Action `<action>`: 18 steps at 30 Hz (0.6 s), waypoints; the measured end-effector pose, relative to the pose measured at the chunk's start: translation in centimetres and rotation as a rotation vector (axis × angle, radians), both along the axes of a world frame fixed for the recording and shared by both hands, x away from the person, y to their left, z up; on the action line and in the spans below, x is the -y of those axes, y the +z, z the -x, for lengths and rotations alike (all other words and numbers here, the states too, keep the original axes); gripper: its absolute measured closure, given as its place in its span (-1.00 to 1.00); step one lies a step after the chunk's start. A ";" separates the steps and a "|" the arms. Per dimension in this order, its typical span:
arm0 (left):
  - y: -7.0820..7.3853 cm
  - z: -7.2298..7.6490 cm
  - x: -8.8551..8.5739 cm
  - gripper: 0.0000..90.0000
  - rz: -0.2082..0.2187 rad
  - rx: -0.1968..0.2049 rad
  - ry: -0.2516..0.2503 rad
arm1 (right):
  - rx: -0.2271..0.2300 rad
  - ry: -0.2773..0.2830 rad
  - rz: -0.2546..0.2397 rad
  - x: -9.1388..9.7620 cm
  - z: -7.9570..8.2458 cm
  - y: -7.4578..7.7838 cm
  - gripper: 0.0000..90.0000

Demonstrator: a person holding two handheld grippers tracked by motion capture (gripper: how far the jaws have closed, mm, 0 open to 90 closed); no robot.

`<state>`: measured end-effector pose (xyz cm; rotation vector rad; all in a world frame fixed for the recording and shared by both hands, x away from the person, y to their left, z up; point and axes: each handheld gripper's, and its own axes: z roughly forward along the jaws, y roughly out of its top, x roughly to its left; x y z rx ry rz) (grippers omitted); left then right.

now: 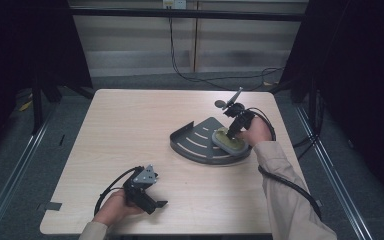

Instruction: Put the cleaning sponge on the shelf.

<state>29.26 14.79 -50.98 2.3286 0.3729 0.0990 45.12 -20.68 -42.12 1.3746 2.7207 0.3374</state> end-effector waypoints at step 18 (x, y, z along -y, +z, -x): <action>0.0 0.0 0.0 -1.00 -0.002 0.002 0.000 | -0.042 -0.036 0.037 0.0 -0.1 -0.2 0.57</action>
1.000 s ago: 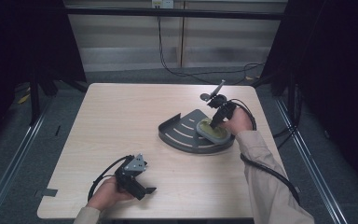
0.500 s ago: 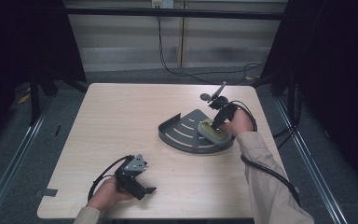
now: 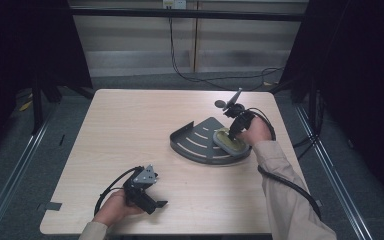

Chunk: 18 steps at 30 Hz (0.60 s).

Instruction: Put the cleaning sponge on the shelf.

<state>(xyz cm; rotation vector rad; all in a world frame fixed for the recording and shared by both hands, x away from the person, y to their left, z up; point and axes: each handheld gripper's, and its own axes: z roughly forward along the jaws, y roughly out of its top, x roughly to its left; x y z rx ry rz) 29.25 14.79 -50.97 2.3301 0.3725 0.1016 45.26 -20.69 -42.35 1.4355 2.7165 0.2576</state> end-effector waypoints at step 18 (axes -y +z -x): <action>0.0 0.0 0.0 -1.00 -0.001 0.001 0.000 | -0.011 -0.013 -0.001 0.5 0.0 -0.3 0.57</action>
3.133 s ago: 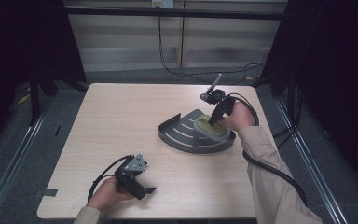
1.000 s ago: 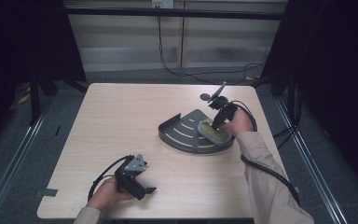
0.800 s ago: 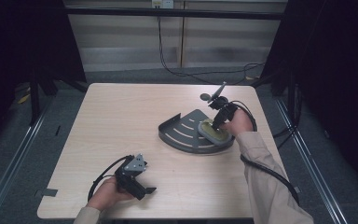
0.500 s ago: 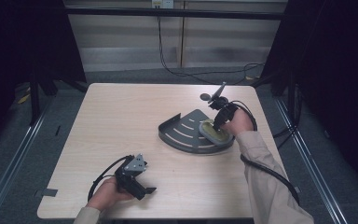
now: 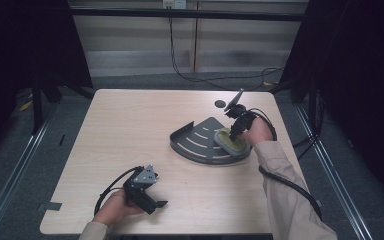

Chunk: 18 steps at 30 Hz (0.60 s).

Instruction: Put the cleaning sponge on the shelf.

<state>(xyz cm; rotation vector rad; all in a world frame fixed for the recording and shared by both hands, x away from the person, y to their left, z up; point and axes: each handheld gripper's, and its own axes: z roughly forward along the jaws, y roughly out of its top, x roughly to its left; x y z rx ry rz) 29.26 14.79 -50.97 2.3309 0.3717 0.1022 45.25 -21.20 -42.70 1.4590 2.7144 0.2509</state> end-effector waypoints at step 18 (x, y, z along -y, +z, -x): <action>0.0 0.0 0.0 -1.00 0.004 0.001 0.005 | -0.009 -0.005 -0.004 0.3 0.1 -0.4 0.56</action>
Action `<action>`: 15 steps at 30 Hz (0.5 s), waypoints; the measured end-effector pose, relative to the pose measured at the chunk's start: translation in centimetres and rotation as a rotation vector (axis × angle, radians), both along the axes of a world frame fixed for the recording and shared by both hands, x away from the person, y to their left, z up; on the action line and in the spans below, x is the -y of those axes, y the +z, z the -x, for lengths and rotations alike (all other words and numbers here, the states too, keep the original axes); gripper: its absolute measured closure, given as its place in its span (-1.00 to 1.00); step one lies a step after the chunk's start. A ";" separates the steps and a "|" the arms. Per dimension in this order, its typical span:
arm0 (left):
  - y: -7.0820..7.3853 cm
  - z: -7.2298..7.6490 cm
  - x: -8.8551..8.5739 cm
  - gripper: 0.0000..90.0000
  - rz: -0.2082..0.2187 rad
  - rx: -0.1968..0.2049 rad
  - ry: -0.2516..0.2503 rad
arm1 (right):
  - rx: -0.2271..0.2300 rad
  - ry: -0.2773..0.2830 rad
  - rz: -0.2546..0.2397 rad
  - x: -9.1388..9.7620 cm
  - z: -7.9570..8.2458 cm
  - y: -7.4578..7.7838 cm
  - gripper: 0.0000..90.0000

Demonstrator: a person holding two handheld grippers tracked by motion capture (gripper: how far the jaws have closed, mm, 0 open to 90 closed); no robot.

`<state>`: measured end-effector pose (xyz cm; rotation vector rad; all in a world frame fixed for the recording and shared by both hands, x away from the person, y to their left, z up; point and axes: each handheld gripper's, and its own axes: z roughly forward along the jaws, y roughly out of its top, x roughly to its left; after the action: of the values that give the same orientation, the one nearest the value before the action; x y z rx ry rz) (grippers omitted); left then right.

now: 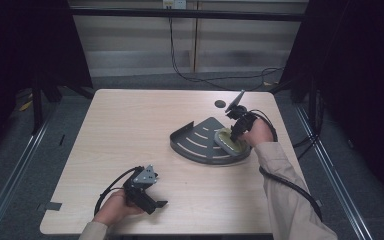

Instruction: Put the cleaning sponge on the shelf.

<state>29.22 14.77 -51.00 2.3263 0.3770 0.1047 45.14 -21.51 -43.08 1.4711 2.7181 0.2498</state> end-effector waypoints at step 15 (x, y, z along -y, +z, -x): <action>0.0 0.0 0.0 -1.00 -0.001 0.001 -0.004 | 0.006 -0.008 0.017 0.0 0.1 -0.1 0.39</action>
<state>29.24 14.77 -51.00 2.3280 0.3723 0.1041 45.06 -21.49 -43.17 1.4747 2.7026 0.2300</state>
